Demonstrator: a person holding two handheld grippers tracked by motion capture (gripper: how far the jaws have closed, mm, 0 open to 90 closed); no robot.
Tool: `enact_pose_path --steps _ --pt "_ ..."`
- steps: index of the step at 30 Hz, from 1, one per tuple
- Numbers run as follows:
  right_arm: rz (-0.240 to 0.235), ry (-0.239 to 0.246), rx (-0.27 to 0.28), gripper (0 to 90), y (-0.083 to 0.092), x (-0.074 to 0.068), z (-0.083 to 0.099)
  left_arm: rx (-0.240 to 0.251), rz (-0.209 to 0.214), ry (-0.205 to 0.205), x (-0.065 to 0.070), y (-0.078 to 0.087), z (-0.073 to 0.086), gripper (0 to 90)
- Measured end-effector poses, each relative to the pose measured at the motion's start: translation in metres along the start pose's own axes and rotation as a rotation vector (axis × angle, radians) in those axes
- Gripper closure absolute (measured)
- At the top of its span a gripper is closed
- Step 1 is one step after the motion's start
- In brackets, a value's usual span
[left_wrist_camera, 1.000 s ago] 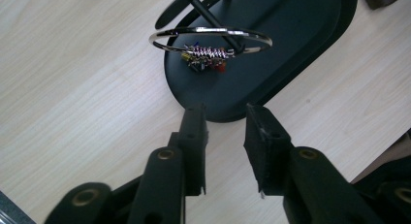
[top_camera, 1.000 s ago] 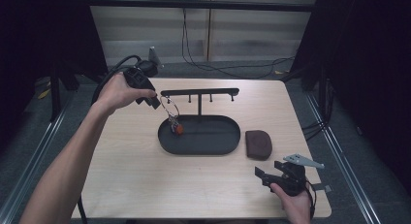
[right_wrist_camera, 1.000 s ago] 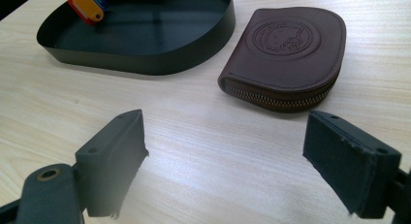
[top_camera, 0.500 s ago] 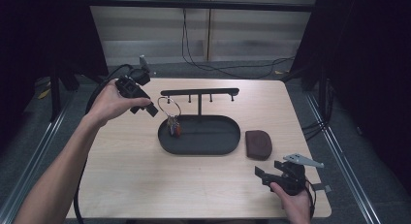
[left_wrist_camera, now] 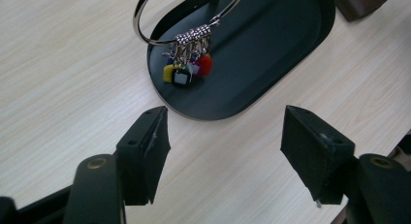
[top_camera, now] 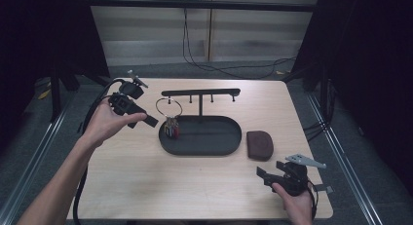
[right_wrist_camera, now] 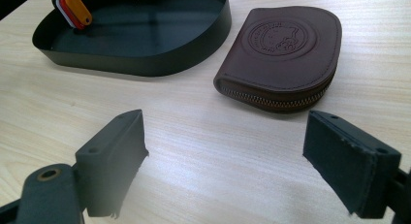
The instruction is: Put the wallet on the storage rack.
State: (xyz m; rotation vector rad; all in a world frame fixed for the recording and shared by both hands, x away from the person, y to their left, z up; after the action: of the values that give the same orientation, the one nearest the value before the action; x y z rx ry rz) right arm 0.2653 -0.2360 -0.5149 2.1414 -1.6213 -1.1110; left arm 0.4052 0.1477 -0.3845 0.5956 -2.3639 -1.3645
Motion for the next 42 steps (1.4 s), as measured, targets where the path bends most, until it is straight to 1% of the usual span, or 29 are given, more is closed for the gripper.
enact_pose_path --steps 3,4,5,6,7,8,10,11,12,13,14,15,19,20,21,23,24,26,30,32,33,34,35,36,38,39,40,41,42 --pt "0.000 -0.001 0.000 15.4 0.000 0.000 0.000 0.028 -0.003 -0.007 0.006 0.000 0.005 27.4" --pt "-0.001 -0.001 0.000 15.4 0.000 0.000 0.000 0.031 0.003 -0.005 0.007 0.000 0.007 25.4" --pt "0.000 -0.001 0.000 15.4 0.000 0.000 0.000 0.031 0.007 -0.001 0.008 -0.001 0.009 23.8" --pt "0.000 -0.002 0.000 15.3 0.000 0.000 0.000 0.034 0.012 0.011 0.008 -0.001 0.011 20.1" --pt "-0.001 -0.003 0.000 15.4 0.000 0.000 0.000 0.040 0.004 0.005 0.008 -0.001 0.013 20.1" --pt "-0.001 -0.004 0.001 15.4 0.001 0.000 0.000 0.050 0.016 -0.008 0.008 0.000 0.015 18.4" --pt "0.001 -0.005 0.003 15.4 0.001 0.001 0.000 0.078 0.020 0.000 0.009 0.001 0.018 16.9" --pt "0.001 -0.006 0.003 15.4 0.002 0.001 0.000 0.080 0.015 -0.004 0.010 0.001 0.021 16.9" --pt "0.003 -0.007 0.005 15.4 0.002 0.002 0.000 0.078 0.015 0.001 0.011 -0.001 0.025 16.9" --pt "0.003 -0.008 0.006 15.4 0.002 0.002 0.000 0.065 0.012 -0.007 0.011 -0.004 0.028 16.9" --pt "0.001 -0.009 0.008 15.4 0.002 0.002 0.000 0.059 0.008 0.008 0.012 -0.007 0.032 17.2" --pt "0.003 -0.008 0.007 15.4 0.002 0.002 0.000 0.064 0.000 0.000 0.012 -0.008 0.035 17.6" --pt "0.002 -0.008 0.006 15.4 0.002 0.001 0.000 0.146 0.017 0.002 0.014 -0.013 0.049 16.7" --pt "0.004 -0.008 0.005 15.4 0.002 0.002 0.000 0.160 0.017 0.010 0.014 -0.014 0.053 16.7" --pt "0.004 -0.008 0.006 15.4 0.002 0.002 0.000 0.185 0.005 0.035 0.014 -0.016 0.055 16.7" --pt "0.002 -0.008 0.006 15.4 0.002 0.002 0.000 0.188 -0.011 0.050 0.013 -0.019 0.062 16.7" --pt "0.004 -0.008 0.004 15.4 0.002 0.002 0.000 0.203 -0.014 0.044 0.014 -0.020 0.065 16.8" --pt "0.005 -0.009 0.005 15.4 0.002 0.002 0.000 0.232 -0.022 0.045 0.015 -0.020 0.069 16.8" --pt "0.004 -0.010 0.004 15.4 0.002 0.002 0.000 0.276 -0.015 0.053 0.019 -0.021 0.078 16.8" --pt "0.006 -0.009 0.004 15.4 0.002 0.002 0.000 0.295 -0.025 0.054 0.020 -0.023 0.083 16.7" --pt "0.005 -0.010 0.003 15.4 0.002 0.002 0.000 0.296 -0.027 0.053 0.021 -0.024 0.086 16.8" --pt "0.005 -0.010 0.003 15.4 0.002 0.002 0.000 0.322 -0.037 0.057 0.022 -0.024 0.088 16.8" --pt "0.007 -0.009 0.002 15.4 0.002 0.002 0.000 0.338 -0.061 0.060 0.022 -0.024 0.090 16.9" --pt "0.007 -0.009 0.003 15.5 0.002 0.002 0.000 0.343 -0.051 0.070 0.025 -0.028 0.096 17.1" --pt "0.007 -0.009 0.004 15.5 0.002 0.002 0.000 0.346 -0.042 0.073 0.027 -0.030 0.098 17.1" --pt "0.007 -0.014 0.001 15.5 0.001 0.002 0.000 0.338 -0.043 0.065 0.028 -0.032 0.101 17.3" --pt "0.007 -0.014 0.001 15.5 0.001 0.002 0.000 0.335 -0.054 0.058 0.029 -0.033 0.104 17.3" --pt "0.008 -0.013 0.001 15.5 0.001 0.002 0.000 0.338 -0.047 0.055 0.030 -0.034 0.106 18.0" --pt "0.008 -0.013 0.001 15.5 0.002 0.002 0.000 0.352 -0.026 0.061 0.033 -0.035 0.108 18.9"
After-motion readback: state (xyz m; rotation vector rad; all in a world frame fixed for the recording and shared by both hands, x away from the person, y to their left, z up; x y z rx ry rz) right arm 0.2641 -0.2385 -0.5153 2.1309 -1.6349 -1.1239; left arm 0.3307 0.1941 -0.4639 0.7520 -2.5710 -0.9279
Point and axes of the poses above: each handheld gripper's, and its own axes: y roughly backward along the jaws, z roughly out of its underside, x roughly to its right, the point moved 8 cm from there along -y, roughly forward along the jaws, and after that the axes turned 14 degrees about -y, right-handed, at the moved point
